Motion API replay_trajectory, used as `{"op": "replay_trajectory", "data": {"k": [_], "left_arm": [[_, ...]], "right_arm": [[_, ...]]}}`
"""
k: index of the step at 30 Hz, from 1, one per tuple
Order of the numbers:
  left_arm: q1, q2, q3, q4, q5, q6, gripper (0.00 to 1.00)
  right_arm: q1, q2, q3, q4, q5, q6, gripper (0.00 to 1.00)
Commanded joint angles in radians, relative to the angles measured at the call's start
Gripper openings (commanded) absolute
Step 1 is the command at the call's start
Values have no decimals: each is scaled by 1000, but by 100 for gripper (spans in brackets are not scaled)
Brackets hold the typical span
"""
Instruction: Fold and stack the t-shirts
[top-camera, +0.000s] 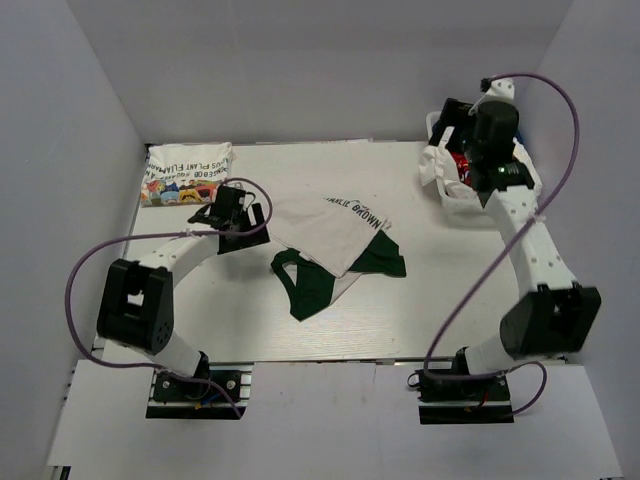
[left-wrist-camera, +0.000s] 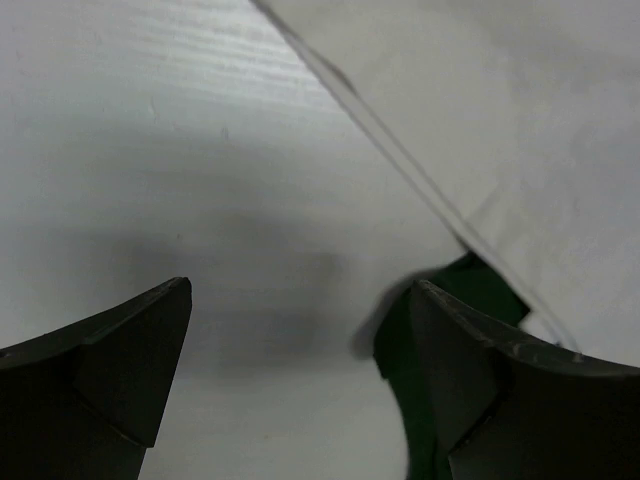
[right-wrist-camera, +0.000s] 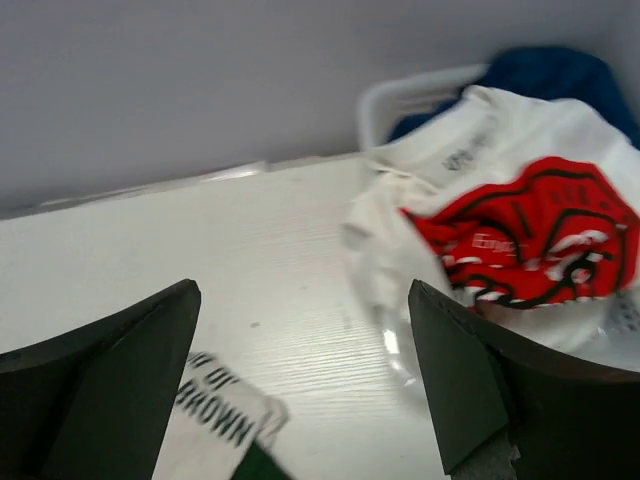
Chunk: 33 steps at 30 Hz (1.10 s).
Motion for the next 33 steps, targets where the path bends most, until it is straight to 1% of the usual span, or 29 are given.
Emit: {"op": "replay_trajectory", "data": {"k": [1, 2, 3, 4, 5, 6, 7, 8, 9, 10, 11, 12, 14, 16, 18, 19, 20, 22, 23, 24, 28, 29, 33], "left_arm": [[20, 85, 129, -8, -34, -80, 100], [31, 116, 157, -21, -58, -108, 100], [31, 146, 212, -50, -119, -125, 100], [31, 177, 237, -51, -120, -125, 100], [31, 233, 258, -60, -106, -125, 100], [40, 263, 300, -70, -106, -138, 100], [41, 289, 317, -71, -106, -139, 100], [51, 314, 331, -71, -106, -139, 100], [51, 359, 355, -71, -106, -155, 100], [62, 381, 375, -71, -91, -155, 99], [62, 403, 375, -71, -91, -155, 97], [62, 421, 389, -71, -82, -155, 95], [62, 469, 400, -71, -82, -165, 91], [62, 490, 409, -71, -82, -165, 88], [62, 503, 400, -61, -69, -165, 75], [62, 503, 385, -37, -60, -153, 61], [62, 503, 359, -20, -51, -152, 51], [62, 503, 332, 20, -22, -140, 37], [62, 503, 323, 53, -4, -126, 13], [62, 503, 323, 54, 6, -126, 0], [48, 512, 332, 64, 9, -96, 0], [48, 487, 332, 64, -3, -87, 0], [48, 421, 305, 121, -3, -86, 0]], "right_arm": [[75, -103, -131, 4, -75, -9, 90], [113, -121, -183, 4, -95, 8, 90], [135, -135, -229, 1, -118, 18, 90], [204, -173, -253, -1, -146, 29, 90], [233, -184, -273, -1, -170, 44, 90], [259, -206, -347, 13, -174, 57, 90], [325, -214, -367, 13, -165, 72, 90], [344, -218, -420, 11, -168, 98, 90], [364, -218, -439, 13, -168, 115, 90], [408, -212, -470, 17, -174, 132, 90], [420, -205, -493, 28, -174, 149, 90], [442, -198, -505, 36, -209, 170, 90], [466, -169, -559, 73, -215, 190, 90], [485, -148, -576, 106, -221, 236, 90], [506, -99, -596, 120, -235, 259, 90], [511, -77, -599, 122, -235, 272, 90], [519, -59, -599, 126, -224, 276, 90], [523, -33, -599, 143, -226, 272, 90], [531, -13, -597, 148, -253, 273, 90], [542, 12, -596, 160, -264, 275, 90], [572, 87, -570, 169, -313, 287, 87], [574, 104, -564, 175, -321, 298, 85], [589, 153, -534, 160, -307, 318, 85]]}}
